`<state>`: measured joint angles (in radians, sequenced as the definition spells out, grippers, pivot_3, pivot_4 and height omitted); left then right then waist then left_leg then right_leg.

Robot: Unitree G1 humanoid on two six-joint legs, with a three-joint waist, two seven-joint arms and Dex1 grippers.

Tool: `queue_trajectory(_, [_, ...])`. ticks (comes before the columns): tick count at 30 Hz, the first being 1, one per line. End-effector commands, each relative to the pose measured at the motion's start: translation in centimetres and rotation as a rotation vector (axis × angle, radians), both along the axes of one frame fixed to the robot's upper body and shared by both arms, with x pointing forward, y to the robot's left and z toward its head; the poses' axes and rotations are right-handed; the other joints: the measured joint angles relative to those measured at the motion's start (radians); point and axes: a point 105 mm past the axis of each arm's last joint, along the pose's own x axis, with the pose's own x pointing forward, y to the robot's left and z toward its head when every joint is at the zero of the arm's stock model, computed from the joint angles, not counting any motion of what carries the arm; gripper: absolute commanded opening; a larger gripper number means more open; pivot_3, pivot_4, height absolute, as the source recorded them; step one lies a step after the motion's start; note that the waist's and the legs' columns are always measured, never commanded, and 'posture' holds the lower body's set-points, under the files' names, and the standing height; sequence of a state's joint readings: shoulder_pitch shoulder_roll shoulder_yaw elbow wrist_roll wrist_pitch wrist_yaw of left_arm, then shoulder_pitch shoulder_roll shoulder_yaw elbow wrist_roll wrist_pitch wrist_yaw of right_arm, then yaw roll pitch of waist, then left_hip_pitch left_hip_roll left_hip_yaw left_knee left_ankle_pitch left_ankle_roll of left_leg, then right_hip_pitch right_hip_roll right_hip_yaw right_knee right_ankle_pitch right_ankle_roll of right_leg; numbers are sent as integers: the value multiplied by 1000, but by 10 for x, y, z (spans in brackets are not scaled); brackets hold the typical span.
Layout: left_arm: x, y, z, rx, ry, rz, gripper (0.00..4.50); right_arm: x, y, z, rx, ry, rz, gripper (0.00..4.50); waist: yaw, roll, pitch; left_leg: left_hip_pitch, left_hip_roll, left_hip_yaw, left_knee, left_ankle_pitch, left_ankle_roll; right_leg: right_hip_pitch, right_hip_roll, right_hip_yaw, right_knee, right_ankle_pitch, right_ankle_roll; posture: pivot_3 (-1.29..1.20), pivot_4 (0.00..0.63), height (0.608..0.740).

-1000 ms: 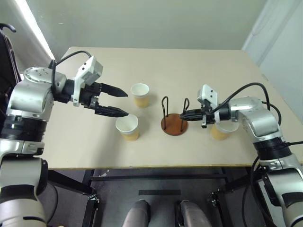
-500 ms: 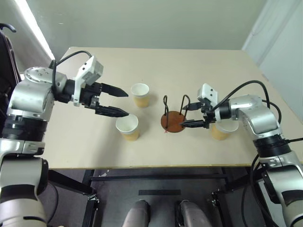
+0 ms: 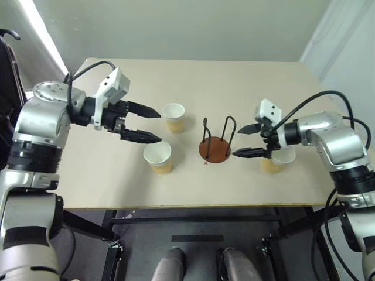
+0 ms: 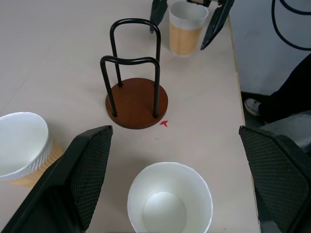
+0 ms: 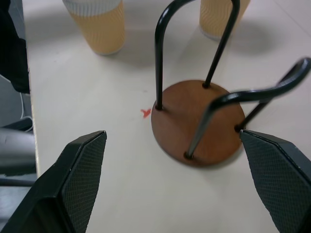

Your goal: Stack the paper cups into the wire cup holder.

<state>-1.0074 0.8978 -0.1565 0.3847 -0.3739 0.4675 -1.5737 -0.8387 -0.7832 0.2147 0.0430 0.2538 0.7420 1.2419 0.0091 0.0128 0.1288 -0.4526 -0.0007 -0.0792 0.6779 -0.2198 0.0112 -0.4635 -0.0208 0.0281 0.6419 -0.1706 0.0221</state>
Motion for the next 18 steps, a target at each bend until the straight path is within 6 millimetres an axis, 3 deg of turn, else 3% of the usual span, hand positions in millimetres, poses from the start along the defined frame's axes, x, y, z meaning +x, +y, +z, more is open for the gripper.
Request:
queue_trajectory(1, [8,1,27,21,-169,17,4500,-6,-11,51,54,-144,-1,4458,1,0,0,0,0,0,0,0,0,0,0,0,0,0,0,0,150,740])
queue_trajectory(3, [21,2,36,68,-298,65,4500,-11,-12,77,102,-221,11,4458,3,0,0,-1,0,0,0,0,0,0,0,0,0,0,0,0,150,740])
queue_trajectory(9, [46,3,50,202,-500,126,4500,-20,-6,110,177,-331,37,4458,0,0,0,1,0,0,-1,0,1,1,0,0,-1,-1,-1,0,150,740])
queue_trajectory(18, [73,7,27,536,-653,96,4500,-25,-1,118,223,-343,61,4458,3,0,0,-1,-1,0,0,-1,3,0,0,0,-2,0,2,0,150,740])
